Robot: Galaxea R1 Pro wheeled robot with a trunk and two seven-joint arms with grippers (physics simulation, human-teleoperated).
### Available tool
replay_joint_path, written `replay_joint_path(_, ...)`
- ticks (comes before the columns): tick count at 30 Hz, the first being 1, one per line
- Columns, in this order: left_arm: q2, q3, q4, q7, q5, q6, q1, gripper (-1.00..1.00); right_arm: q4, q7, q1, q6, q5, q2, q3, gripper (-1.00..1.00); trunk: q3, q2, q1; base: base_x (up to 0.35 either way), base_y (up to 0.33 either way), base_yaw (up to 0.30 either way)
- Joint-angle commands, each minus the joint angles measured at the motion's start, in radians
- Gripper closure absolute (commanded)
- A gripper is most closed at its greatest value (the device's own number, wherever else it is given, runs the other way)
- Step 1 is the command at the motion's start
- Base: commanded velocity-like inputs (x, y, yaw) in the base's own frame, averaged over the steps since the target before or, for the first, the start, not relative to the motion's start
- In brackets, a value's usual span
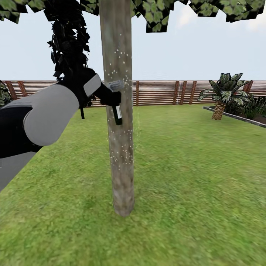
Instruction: In the garden, pick up the pesticide atomizer on the floor and spray pesticide onto both trees until each tree trunk is fully covered.
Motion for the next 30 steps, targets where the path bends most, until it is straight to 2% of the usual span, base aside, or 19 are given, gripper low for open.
replay_joint_path(1,0.000,0.000,0.000,0.002,-0.001,-0.001,0.000,1.00,0.000,0.000,0.000,0.000,0.000,0.000,0.000,-1.00,0.000,0.000,0.000,0.000,0.000,0.000)
replay_joint_path(3,0.000,0.000,0.004,0.002,-0.001,-0.046,0.003,1.00,0.000,0.000,0.000,0.000,0.000,0.000,0.000,-1.00,0.000,0.000,0.000,0.000,0.000,0.000)
replay_joint_path(7,-0.001,0.000,0.013,0.002,-0.001,-0.074,0.014,1.00,0.000,0.000,0.000,0.000,0.000,0.000,0.000,-1.00,0.000,0.000,0.000,0.000,0.000,0.000)
replay_joint_path(19,-0.001,0.000,0.015,-0.001,-0.001,-0.079,0.061,1.00,0.000,0.000,0.000,0.000,0.000,0.000,0.000,-1.00,0.000,0.000,0.000,0.000,0.000,0.000)
replay_joint_path(30,0.000,0.000,0.014,-0.001,-0.002,-0.079,0.065,1.00,0.000,0.000,0.000,0.000,0.000,0.000,0.000,-1.00,0.000,0.000,0.000,-0.097,0.011,0.000)
